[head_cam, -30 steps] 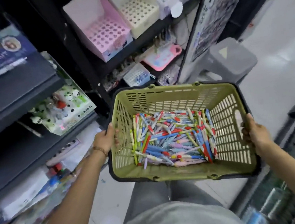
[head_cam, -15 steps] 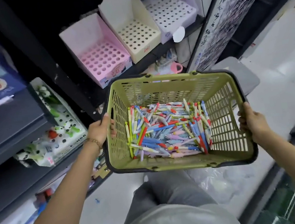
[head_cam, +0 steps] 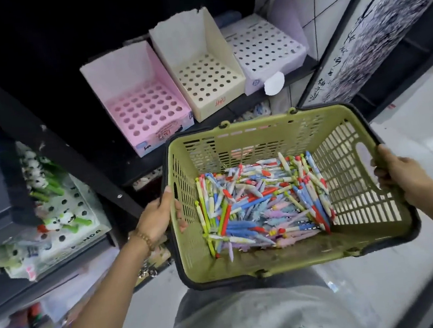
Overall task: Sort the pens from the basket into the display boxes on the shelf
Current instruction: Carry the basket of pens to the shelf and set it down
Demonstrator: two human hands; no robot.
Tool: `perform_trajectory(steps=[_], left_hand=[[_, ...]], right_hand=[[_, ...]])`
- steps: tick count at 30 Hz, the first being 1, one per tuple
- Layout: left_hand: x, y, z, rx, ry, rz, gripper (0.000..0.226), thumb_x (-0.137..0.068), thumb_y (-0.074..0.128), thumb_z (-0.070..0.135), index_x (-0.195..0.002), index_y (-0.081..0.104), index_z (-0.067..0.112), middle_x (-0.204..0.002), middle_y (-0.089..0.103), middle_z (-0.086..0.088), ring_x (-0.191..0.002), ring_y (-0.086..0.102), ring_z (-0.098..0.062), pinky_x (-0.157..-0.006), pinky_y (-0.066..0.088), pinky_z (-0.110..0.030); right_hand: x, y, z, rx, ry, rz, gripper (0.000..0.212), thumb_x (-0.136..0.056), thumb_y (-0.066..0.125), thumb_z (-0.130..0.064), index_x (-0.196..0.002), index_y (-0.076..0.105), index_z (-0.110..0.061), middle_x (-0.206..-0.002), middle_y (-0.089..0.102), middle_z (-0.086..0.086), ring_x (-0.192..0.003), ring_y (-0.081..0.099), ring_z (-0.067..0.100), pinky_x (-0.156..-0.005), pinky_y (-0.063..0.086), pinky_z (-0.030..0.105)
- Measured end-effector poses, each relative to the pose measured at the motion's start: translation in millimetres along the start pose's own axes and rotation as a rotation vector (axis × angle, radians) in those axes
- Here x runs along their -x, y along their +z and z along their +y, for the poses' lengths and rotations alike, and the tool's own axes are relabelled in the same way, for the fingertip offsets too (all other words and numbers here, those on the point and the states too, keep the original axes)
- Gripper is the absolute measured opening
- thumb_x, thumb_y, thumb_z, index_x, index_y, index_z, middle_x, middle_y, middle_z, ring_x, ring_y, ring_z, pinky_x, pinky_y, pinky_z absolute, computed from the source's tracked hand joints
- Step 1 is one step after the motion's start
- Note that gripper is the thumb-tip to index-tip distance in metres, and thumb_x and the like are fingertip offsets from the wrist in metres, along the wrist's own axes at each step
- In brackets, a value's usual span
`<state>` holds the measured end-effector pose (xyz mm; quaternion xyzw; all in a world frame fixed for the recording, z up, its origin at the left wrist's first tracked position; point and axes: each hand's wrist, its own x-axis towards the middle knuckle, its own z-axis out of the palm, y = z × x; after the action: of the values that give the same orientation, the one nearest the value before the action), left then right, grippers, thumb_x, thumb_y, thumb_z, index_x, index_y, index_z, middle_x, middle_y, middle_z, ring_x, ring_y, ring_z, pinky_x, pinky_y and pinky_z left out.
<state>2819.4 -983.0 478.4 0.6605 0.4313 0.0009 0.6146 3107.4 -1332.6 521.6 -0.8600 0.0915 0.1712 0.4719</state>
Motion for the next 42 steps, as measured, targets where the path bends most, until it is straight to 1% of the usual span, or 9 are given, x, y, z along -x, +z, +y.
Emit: perform_trajectory(steps=[4, 9, 14, 19, 23, 27, 32, 35, 42], left_hand=[[-5.8, 24.3, -4.3, 0.022, 0.002, -0.005, 0.056, -0.099, 0.029, 0.048, -0.069, 0.056, 0.009, -0.052, 0.062, -0.004, -0.050, 0.065, -0.019, -0.063, 0.053, -0.029], [-27.0, 85.1, -14.3, 0.218, -0.036, 0.075, 0.050, -0.100, 0.031, 0.039, -0.069, 0.053, 0.006, -0.047, 0.059, -0.005, -0.046, 0.061, -0.021, -0.057, 0.051, -0.033], [-49.4, 120.5, -25.3, 0.241, 0.133, 0.119, 0.051, -0.085, 0.037, 0.053, -0.068, 0.050, 0.007, -0.046, 0.054, -0.005, -0.047, 0.059, -0.025, -0.060, 0.046, -0.038], [-67.3, 139.7, -33.0, 0.162, 0.273, 0.250, 0.049, -0.086, 0.037, 0.052, -0.068, 0.051, 0.008, -0.046, 0.054, -0.004, -0.046, 0.059, -0.023, -0.058, 0.048, -0.037], [-73.1, 153.2, -21.8, 0.171, 0.290, 0.300, 0.050, -0.094, 0.037, 0.049, -0.069, 0.052, 0.008, -0.046, 0.053, -0.001, -0.040, 0.057, -0.020, -0.047, 0.050, -0.027], [-87.9, 179.6, -2.3, 0.139, 0.296, 0.270, 0.058, -0.091, 0.040, 0.059, -0.054, 0.061, 0.020, -0.048, 0.056, -0.002, -0.041, 0.057, -0.021, -0.054, 0.047, -0.032], [-119.0, 238.9, 27.6, 0.161, 0.272, 0.167, 0.057, -0.083, 0.047, 0.068, -0.059, 0.058, 0.016, -0.051, 0.055, -0.004, -0.041, 0.055, -0.022, -0.056, 0.047, -0.033], [-145.2, 285.7, 51.0, 0.139, 0.250, 0.107, 0.055, -0.090, 0.043, 0.059, -0.067, 0.056, 0.011, -0.049, 0.055, -0.003, -0.040, 0.054, -0.020, -0.050, 0.047, -0.029], [-204.8, 399.1, 95.7, 0.085, 0.222, 0.060, 0.049, -0.098, 0.039, 0.045, -0.068, 0.053, 0.010, -0.047, 0.054, -0.002, -0.035, 0.053, -0.015, -0.041, 0.047, -0.024]], right_hand=[[-53.6, -3.1, -4.4, 0.041, -0.017, -0.053, 0.049, -0.091, 0.047, -0.057, -0.079, 0.060, -0.011, -0.066, 0.051, 0.006, -0.054, 0.042, 0.020, -0.054, 0.038, 0.031], [-135.1, 5.6, -16.7, 0.070, -0.077, -0.148, 0.047, -0.091, 0.047, -0.056, -0.080, 0.059, -0.012, -0.063, 0.047, 0.005, -0.052, 0.038, 0.019, -0.053, 0.034, 0.030], [-203.2, 21.8, 14.1, -0.035, -0.106, -0.289, 0.047, -0.093, 0.040, -0.059, -0.077, 0.050, -0.016, -0.046, 0.033, -0.010, -0.035, 0.028, 0.004, -0.037, 0.025, 0.013], [-246.1, 32.8, 57.0, -0.151, -0.175, -0.355, 0.052, -0.076, 0.050, -0.071, -0.073, 0.044, -0.019, -0.043, 0.030, -0.011, -0.033, 0.025, 0.005, -0.035, 0.024, 0.011], [-246.9, 16.8, 59.1, -0.198, -0.168, -0.334, 0.043, -0.092, 0.047, -0.056, -0.070, 0.044, -0.018, -0.043, 0.034, -0.011, -0.033, 0.027, 0.005, -0.035, 0.027, 0.011], [-256.1, -23.5, 67.1, -0.211, -0.124, -0.319, 0.042, -0.097, 0.043, -0.047, -0.070, 0.046, -0.015, -0.040, 0.034, -0.009, -0.031, 0.026, 0.005, -0.033, 0.026, 0.013], [-280.3, -90.7, 80.0, -0.233, -0.042, -0.276, 0.044, -0.099, 0.039, -0.045, -0.072, 0.046, -0.011, -0.037, 0.035, -0.007, -0.027, 0.024, 0.004, -0.031, 0.023, 0.011], [-302.4, -130.9, 88.3, -0.270, -0.024, -0.210, 0.043, -0.099, 0.040, -0.042, -0.070, 0.045, -0.011, -0.037, 0.037, -0.005, -0.026, 0.026, 0.005, -0.031, 0.023, 0.011], [-375.8, -197.0, 116.1, -0.242, 0.022, -0.047, 0.044, -0.098, 0.043, -0.043, -0.071, 0.048, -0.009, -0.060, 0.034, 0.005, -0.026, 0.029, 0.006, -0.031, 0.027, 0.011]])
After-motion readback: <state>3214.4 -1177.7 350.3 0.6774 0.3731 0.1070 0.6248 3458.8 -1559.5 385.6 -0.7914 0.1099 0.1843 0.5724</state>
